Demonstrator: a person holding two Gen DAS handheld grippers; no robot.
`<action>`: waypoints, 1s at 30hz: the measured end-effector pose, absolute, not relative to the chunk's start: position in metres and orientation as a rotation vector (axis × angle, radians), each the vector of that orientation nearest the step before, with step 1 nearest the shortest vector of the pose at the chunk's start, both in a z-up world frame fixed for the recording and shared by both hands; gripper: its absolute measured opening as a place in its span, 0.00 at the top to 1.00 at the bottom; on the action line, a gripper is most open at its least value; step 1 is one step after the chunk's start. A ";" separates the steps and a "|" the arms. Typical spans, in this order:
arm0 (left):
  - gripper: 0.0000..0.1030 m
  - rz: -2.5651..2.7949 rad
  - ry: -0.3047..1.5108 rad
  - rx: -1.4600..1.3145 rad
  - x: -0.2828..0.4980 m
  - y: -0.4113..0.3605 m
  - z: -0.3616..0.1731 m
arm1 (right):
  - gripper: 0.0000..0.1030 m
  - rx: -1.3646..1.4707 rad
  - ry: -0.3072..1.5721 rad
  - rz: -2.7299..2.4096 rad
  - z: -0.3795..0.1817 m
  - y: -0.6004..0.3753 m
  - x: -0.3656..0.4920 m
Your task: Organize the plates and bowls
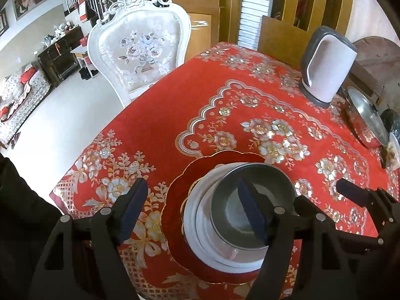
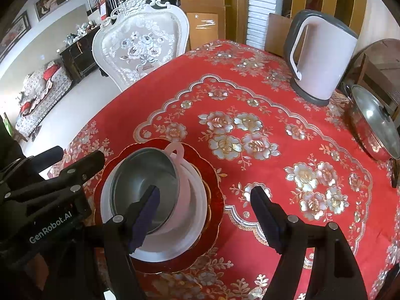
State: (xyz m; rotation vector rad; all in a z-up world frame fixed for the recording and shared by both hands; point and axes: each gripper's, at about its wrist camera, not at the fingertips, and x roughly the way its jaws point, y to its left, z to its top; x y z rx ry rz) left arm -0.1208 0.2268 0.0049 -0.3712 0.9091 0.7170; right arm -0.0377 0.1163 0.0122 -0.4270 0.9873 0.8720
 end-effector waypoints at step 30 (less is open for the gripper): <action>0.24 0.688 0.909 -0.365 -0.115 0.231 0.002 | 0.25 -0.431 1.019 0.865 0.006 0.116 -0.034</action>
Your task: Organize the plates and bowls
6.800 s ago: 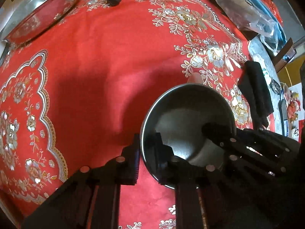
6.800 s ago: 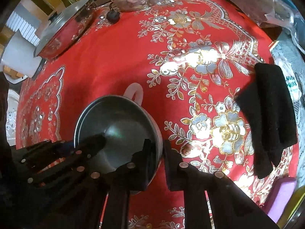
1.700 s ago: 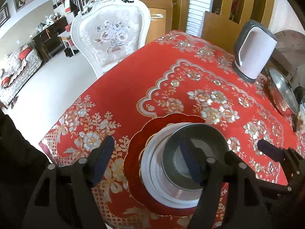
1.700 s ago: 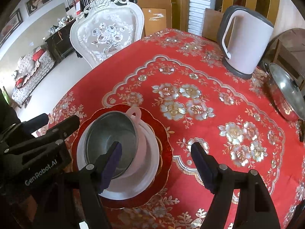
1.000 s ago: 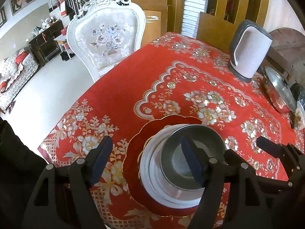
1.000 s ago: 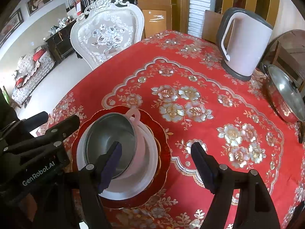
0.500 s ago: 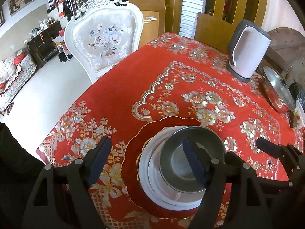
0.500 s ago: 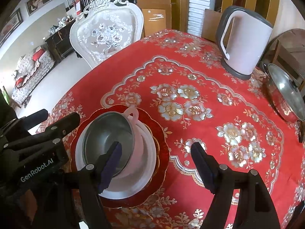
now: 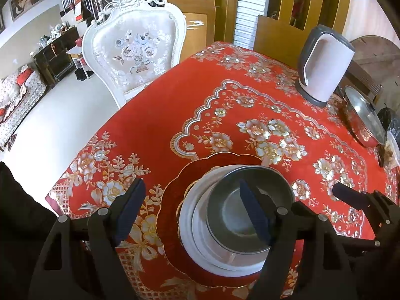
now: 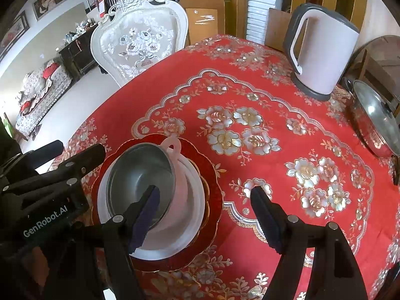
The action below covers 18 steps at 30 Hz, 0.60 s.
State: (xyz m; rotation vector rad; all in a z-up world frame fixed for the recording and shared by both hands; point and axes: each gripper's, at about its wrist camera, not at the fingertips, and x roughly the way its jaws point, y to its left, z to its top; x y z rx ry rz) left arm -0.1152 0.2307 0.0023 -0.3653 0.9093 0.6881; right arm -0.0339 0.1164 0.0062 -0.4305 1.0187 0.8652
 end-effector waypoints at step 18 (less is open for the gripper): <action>0.24 0.662 0.925 -0.372 -0.108 0.231 -0.001 | 0.25 -0.441 1.026 0.862 0.004 0.117 -0.031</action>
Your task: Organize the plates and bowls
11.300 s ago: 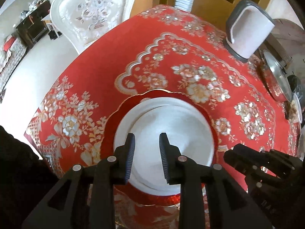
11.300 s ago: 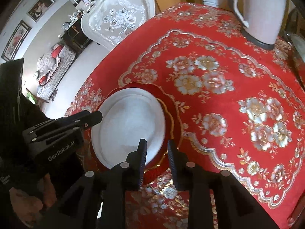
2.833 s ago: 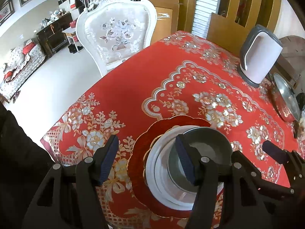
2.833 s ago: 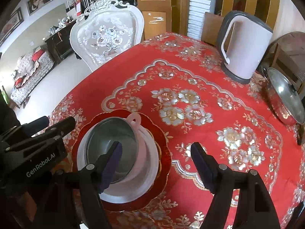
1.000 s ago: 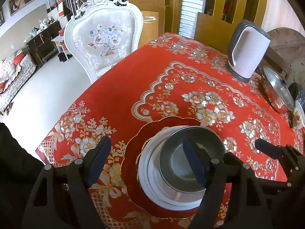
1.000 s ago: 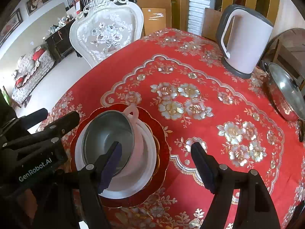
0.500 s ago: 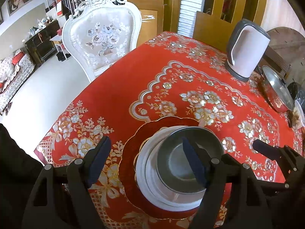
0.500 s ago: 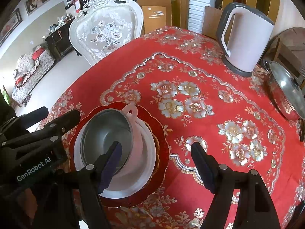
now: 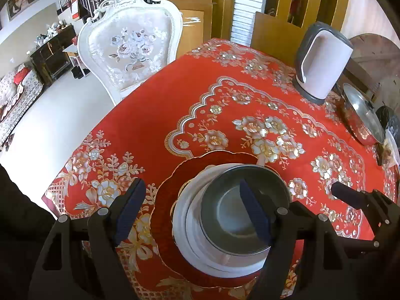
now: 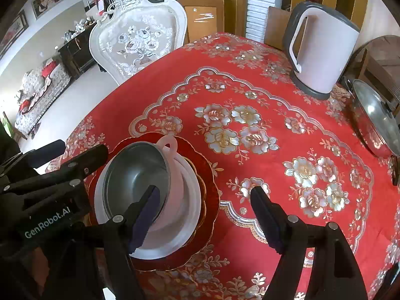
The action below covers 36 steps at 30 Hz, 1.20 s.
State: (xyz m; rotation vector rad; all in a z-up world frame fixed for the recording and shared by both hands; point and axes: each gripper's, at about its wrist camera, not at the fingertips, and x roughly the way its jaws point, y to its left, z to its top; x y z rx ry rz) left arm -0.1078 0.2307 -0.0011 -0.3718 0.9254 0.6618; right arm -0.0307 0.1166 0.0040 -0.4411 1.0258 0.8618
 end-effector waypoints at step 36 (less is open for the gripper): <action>0.24 0.632 0.933 -0.375 -0.110 0.232 -0.003 | 0.25 -0.437 1.041 0.865 0.000 0.115 -0.030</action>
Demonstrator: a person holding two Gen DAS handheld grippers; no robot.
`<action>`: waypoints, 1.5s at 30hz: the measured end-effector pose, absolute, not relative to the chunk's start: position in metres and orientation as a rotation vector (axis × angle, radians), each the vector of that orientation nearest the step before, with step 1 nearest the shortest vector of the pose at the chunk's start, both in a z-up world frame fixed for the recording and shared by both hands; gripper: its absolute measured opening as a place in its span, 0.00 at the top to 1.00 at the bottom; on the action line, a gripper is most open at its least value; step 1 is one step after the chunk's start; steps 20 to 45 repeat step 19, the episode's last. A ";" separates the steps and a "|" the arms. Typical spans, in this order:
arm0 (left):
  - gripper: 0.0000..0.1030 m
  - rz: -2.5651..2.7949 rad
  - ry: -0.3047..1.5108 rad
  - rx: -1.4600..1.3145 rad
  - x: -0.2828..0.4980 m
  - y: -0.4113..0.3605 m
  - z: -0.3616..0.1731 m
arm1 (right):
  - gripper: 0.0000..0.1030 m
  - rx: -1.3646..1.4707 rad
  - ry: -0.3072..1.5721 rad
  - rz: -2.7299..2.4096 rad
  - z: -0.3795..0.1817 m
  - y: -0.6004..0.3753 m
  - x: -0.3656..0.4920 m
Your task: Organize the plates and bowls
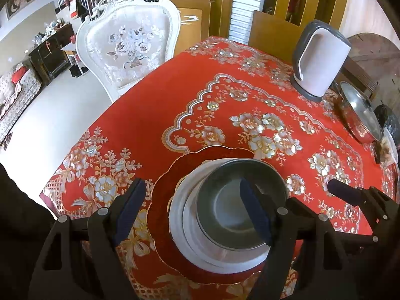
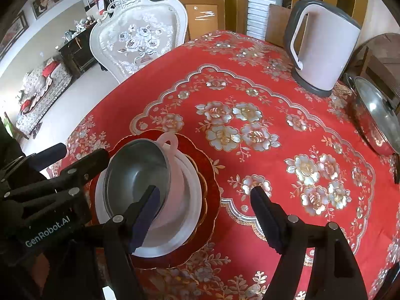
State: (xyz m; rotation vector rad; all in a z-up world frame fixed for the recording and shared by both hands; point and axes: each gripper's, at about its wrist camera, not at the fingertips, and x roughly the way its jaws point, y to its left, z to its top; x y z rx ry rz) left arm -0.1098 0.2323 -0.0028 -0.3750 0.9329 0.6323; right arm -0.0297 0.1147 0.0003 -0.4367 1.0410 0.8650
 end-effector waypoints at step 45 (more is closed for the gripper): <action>0.24 0.664 0.903 -0.346 -0.114 0.231 0.000 | 0.25 -0.422 1.059 0.862 -0.002 0.111 -0.030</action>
